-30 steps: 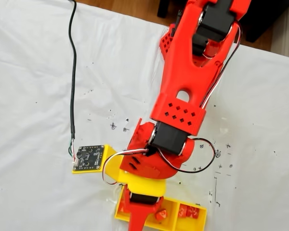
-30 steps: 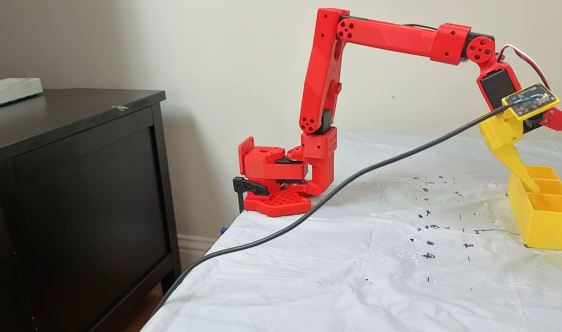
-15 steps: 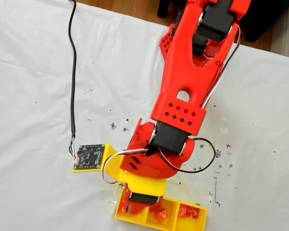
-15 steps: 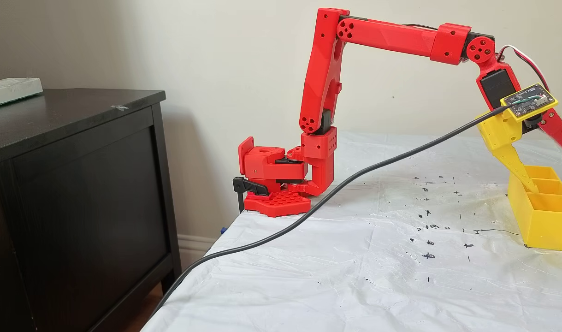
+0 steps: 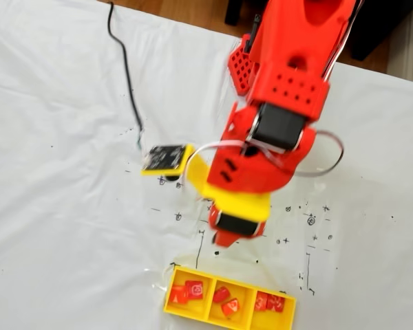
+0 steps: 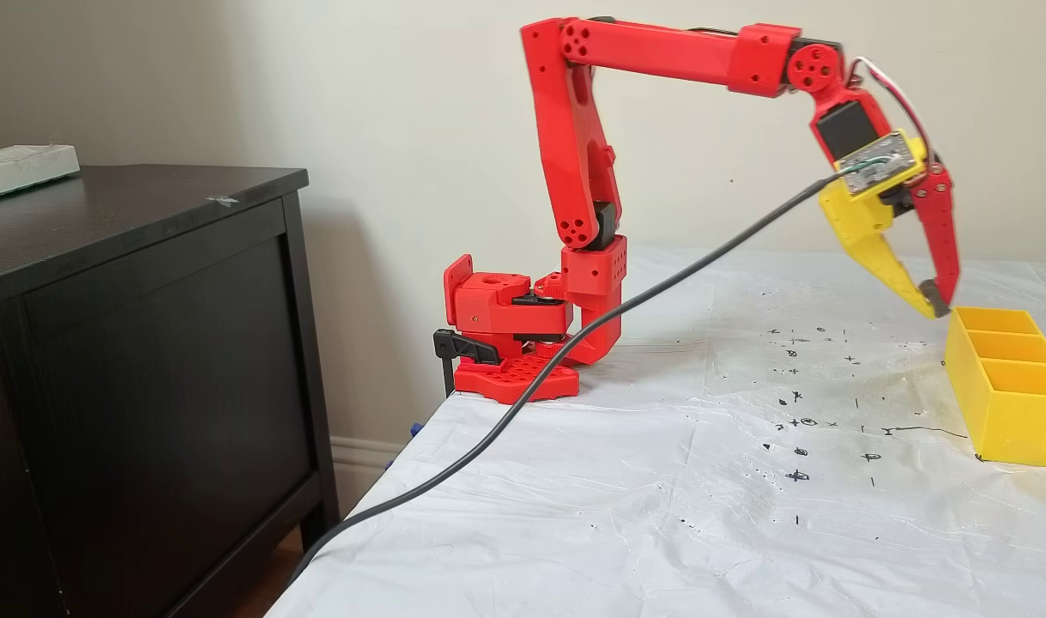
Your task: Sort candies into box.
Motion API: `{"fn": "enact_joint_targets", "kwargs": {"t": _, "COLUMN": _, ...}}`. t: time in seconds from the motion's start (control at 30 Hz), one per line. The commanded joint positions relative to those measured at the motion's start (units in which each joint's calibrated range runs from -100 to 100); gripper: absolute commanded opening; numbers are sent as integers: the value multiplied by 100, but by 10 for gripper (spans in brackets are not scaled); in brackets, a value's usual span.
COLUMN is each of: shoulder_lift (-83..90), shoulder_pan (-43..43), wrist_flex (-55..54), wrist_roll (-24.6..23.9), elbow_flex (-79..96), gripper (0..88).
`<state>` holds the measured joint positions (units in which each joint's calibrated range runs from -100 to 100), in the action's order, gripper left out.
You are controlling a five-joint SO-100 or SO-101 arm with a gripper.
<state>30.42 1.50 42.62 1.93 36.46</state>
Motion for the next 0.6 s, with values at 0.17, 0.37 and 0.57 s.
{"fn": "enact_joint_targets", "kwargs": {"t": 0.17, "shoulder_lift": 5363, "shoulder_pan": -513, "wrist_flex": 842, "wrist_roll": 186, "elbow_flex": 3815, "gripper": 1}}
{"fn": "enact_joint_targets", "kwargs": {"t": 0.37, "shoulder_lift": 6865, "shoulder_pan": -830, "wrist_flex": 1587, "wrist_roll": 322, "elbow_flex": 5408, "gripper": 1}}
{"fn": "enact_joint_targets", "kwargs": {"t": 0.57, "shoulder_lift": 6856, "shoulder_pan": -911, "wrist_flex": 1874, "wrist_roll": 122, "elbow_flex": 5890, "gripper": 1}}
